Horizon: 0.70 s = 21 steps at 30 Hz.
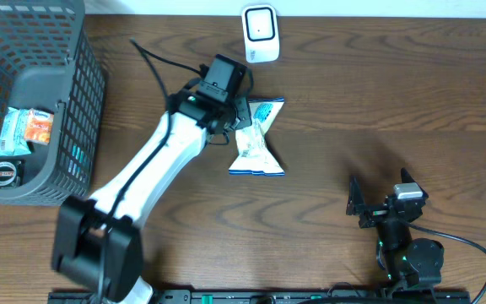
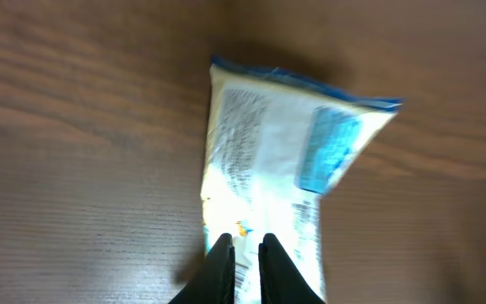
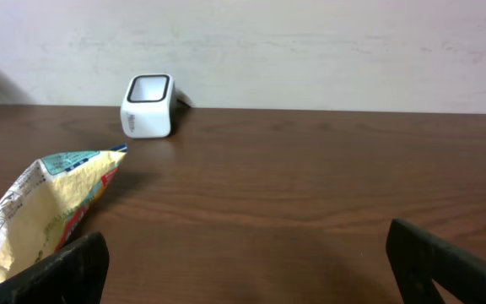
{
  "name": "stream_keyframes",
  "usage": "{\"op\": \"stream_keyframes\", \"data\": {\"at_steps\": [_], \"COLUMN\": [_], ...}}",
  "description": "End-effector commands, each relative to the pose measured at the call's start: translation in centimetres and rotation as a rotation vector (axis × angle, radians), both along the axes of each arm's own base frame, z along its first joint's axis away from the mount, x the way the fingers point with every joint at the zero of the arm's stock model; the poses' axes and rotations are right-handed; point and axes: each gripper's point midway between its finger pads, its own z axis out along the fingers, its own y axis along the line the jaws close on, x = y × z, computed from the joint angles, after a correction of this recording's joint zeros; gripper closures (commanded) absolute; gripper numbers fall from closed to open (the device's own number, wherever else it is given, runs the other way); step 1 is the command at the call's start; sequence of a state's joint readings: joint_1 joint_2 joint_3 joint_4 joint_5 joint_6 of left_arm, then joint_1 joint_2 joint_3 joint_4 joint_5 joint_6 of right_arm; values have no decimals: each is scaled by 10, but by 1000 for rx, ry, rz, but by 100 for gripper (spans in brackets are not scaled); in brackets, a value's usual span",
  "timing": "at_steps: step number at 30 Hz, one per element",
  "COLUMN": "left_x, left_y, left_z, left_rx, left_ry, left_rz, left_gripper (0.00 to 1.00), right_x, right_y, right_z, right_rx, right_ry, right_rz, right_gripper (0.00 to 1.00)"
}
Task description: Scan the item barcode
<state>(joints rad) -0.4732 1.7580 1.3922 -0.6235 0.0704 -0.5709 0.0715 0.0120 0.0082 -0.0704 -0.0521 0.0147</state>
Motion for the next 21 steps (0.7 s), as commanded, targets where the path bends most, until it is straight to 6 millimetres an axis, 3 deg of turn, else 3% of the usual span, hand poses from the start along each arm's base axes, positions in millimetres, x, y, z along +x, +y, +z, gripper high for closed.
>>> {"op": "stream_keyframes", "data": {"at_steps": [1,8,21], "left_x": [-2,-5,-9], "left_y": [-6,-14,-25], "left_z": [-22,-47,-48], "left_rx": [10,-8,-14], "left_ry": [52,119,119], "left_rz": [-30,-53,-80], "left_gripper": [89,89,88], "right_x": [0,0,0], "right_y": [1,1,1], "right_z": [-1,-1,-1], "right_rx": [6,6,6], "right_ry": [1,1,1], "right_rz": [5,5,5], "right_gripper": [1,1,1]}}
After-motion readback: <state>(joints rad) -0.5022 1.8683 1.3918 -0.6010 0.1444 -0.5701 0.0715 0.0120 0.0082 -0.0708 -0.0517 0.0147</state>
